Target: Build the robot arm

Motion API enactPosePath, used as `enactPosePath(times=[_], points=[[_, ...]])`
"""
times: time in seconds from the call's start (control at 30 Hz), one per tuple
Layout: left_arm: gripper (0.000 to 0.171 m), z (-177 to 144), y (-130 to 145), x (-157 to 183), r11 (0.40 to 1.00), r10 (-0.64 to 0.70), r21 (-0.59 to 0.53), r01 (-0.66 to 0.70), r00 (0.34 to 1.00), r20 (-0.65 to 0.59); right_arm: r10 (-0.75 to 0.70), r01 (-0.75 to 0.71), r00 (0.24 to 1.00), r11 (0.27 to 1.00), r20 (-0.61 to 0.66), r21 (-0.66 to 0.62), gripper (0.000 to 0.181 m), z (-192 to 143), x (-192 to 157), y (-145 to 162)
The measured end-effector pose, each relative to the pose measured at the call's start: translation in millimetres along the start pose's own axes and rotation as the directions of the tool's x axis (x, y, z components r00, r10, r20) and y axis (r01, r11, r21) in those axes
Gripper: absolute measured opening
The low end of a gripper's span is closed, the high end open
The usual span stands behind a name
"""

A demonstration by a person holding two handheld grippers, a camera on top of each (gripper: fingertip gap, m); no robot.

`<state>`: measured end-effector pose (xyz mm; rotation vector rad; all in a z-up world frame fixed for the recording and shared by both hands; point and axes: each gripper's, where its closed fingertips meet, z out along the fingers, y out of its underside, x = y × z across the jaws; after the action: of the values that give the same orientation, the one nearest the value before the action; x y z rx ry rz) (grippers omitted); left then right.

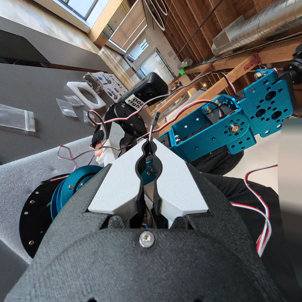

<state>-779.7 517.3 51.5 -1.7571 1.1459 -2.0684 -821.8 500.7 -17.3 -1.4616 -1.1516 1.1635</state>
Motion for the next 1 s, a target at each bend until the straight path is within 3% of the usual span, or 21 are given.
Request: enactPosePath(times=[0.37,0.73,0.87,1.0], points=[[0.000,-2.1,-0.7,0.5,0.993,-0.021,0.115,0.018,1.000,0.022,-0.030,0.044,0.989,0.995,0.142,-0.094,0.045,0.0,-3.3,4.8],[0.000,-8.2,-1.5,-1.0,0.964,-0.050,0.268,0.002,0.984,0.174,-0.025,0.054,0.948,0.995,0.317,-0.083,0.045,0.0,-7.1,5.8],[0.000,-4.6,-2.6,-3.4,0.956,-0.080,0.293,0.026,0.981,0.174,0.003,0.017,0.952,0.998,0.307,-0.062,0.044,-0.1,-6.9,5.1],[0.000,-3.2,-3.2,-4.0,0.961,-0.074,0.277,0.019,0.979,0.192,-0.006,0.013,0.976,1.000,0.219,-0.026,0.040,-1.3,-3.8,4.0]])
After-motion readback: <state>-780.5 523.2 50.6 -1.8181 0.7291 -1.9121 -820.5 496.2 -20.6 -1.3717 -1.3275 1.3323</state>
